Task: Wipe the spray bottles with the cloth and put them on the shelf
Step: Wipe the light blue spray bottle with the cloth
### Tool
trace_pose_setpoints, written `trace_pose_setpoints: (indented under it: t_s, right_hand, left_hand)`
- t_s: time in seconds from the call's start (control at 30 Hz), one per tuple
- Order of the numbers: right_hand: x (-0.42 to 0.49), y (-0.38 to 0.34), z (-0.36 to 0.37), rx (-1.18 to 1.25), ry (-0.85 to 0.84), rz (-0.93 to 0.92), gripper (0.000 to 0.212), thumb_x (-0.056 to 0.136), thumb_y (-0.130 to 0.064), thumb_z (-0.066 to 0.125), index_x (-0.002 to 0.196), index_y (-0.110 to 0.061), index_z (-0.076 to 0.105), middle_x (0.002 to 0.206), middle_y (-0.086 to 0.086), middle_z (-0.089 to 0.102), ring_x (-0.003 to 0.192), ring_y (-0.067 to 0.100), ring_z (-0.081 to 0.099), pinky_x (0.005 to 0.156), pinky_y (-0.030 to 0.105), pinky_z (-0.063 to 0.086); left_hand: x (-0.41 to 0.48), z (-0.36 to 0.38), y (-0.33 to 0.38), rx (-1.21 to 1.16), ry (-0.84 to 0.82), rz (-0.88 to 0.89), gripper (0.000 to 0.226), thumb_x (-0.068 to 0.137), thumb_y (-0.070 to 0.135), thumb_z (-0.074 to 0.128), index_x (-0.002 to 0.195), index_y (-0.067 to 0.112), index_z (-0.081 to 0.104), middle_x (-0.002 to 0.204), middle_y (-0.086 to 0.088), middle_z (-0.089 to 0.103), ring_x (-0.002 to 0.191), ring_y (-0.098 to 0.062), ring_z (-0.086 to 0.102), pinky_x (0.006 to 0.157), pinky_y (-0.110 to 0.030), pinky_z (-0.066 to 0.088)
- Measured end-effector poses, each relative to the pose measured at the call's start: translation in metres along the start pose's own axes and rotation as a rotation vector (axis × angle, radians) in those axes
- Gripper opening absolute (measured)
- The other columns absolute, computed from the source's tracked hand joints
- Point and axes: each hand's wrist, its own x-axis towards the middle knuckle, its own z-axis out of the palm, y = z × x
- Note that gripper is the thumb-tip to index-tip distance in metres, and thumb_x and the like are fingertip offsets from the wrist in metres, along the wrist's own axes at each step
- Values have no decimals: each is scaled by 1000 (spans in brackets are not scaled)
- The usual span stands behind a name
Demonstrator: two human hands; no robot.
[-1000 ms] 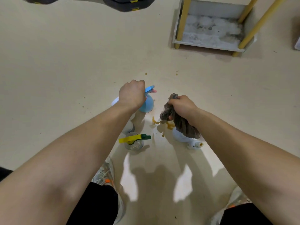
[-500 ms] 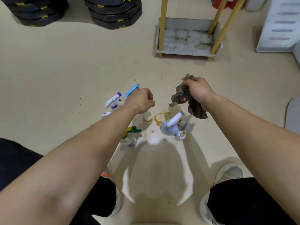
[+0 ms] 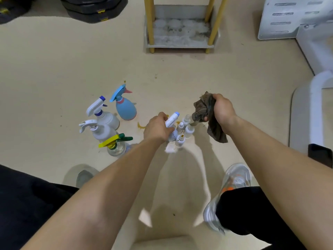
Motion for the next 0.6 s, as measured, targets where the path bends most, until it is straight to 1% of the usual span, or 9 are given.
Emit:
trace_pose_setpoints:
  t_s: [0.07,0.17,0.27,0.33,0.4,0.47,0.53,0.57,0.6]
  right_hand:
    - [3,7,-1,-3,-12,-3,39,98,-25,35,80,-8,66,82,17,72,60,29,58,65,34,50]
    - [8,7,-2,-42,-27,-32,36,97,-22,36,77,-7,62,66,13,66,54,28,58,68,34,46]
    - [1,-7,-2,-5,-100,-114,32,100,-11,36,81,-2,60,54,1,66,41,14,59,52,17,45]
    - [-6,-22,3,14,-140,-200,29,99,-9,39,86,4,62,65,4,69,45,15,61,49,16,43]
    - [-12,-40,9,-47,-144,-313,34,94,-21,45,86,8,60,71,10,61,57,22,54,58,26,41]
    - [-22,-63,15,-197,-158,-436,40,92,-31,46,83,7,54,63,4,47,59,21,41,61,33,32]
    - [-35,-84,20,-410,-207,-623,38,98,-32,45,78,0,51,60,-2,44,59,20,40,62,35,31]
    - [-46,-96,21,-585,-210,-761,37,101,-32,42,75,-8,50,68,-2,50,66,20,45,65,36,34]
    - [-52,-104,21,-780,-200,-887,35,103,-35,38,77,-16,51,83,-2,58,79,22,52,72,37,38]
  left_hand:
    - [2,2,-2,-108,60,0,18,87,25,68,100,17,58,94,-2,65,82,-23,59,63,-32,44]
    - [1,-4,-4,-239,106,10,12,87,21,69,92,15,61,87,-1,65,75,-20,57,56,-26,41]
    - [1,-22,4,-283,125,11,13,87,22,72,91,19,61,87,1,64,76,-18,58,58,-25,41]
    - [0,-40,15,-296,135,32,15,86,20,74,94,22,62,89,4,64,79,-17,59,62,-25,42]
    - [-3,-62,28,-307,157,75,18,84,19,75,99,22,67,90,6,65,82,-16,60,67,-25,42]
    - [-8,-85,42,-348,169,120,21,82,18,77,102,20,71,93,5,68,85,-16,62,71,-26,44]
    - [-15,-110,56,-425,154,159,22,80,16,79,100,19,73,94,4,71,84,-16,64,72,-26,47]
    - [-18,-123,62,-466,142,180,20,78,16,81,97,20,75,90,5,73,81,-14,64,71,-26,48]
    - [-21,-135,68,-491,136,201,17,76,17,82,91,21,75,83,7,72,76,-12,63,69,-25,48]
